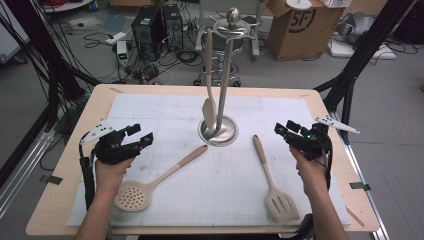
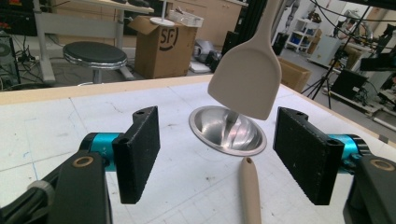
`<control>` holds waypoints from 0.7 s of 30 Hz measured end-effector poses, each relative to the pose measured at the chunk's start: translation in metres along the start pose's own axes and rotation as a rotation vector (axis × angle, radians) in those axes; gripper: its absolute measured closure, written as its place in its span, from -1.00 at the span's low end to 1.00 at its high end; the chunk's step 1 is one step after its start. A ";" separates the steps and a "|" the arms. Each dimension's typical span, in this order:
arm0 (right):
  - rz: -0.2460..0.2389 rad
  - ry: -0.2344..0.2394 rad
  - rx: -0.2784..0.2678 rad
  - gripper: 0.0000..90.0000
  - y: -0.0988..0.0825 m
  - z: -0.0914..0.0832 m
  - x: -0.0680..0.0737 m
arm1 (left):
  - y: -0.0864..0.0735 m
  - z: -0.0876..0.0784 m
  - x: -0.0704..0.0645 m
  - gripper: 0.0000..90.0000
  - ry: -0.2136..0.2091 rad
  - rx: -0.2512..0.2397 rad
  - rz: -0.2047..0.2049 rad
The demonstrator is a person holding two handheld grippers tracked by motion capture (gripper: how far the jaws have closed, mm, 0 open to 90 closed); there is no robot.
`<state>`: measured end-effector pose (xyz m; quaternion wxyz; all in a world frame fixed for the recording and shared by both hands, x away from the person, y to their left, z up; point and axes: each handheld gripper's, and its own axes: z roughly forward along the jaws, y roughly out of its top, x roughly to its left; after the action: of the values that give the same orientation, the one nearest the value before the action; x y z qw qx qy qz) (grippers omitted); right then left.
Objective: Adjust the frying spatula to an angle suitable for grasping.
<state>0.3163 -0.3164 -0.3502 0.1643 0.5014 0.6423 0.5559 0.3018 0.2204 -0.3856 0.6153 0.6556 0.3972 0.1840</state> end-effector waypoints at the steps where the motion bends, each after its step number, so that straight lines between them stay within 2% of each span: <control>1: 0.001 -0.011 0.012 0.11 -0.001 0.002 -0.001 | 0.000 0.000 0.000 -0.29 -0.001 -0.001 0.002; 3: 0.015 -0.014 0.042 0.32 -0.002 0.005 -0.005 | 0.000 0.000 -0.001 -0.29 -0.008 -0.002 -0.003; 7: 0.048 -0.014 0.101 0.58 -0.006 0.010 -0.011 | 0.000 0.001 -0.002 -0.29 -0.009 0.001 0.002; 12: 0.066 -0.027 0.208 0.97 -0.013 0.015 -0.019 | 0.001 0.001 -0.003 -0.29 -0.008 0.001 0.006; 14: 0.061 -0.023 0.209 0.99 -0.021 0.016 -0.022 | 0.000 0.002 -0.004 -0.28 -0.015 0.004 0.011; 19: 0.107 -0.045 0.349 0.99 -0.047 0.029 -0.038 | 0.000 0.004 -0.008 -0.28 -0.025 0.010 0.023; 21: 0.093 -0.065 0.404 0.99 -0.054 0.035 -0.040 | 0.001 0.004 -0.008 -0.28 -0.020 0.010 0.029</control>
<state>0.3360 -0.3238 -0.4229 0.0552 0.5711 0.7112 0.4062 0.3001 0.2120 -0.3836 0.6133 0.6661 0.3825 0.1842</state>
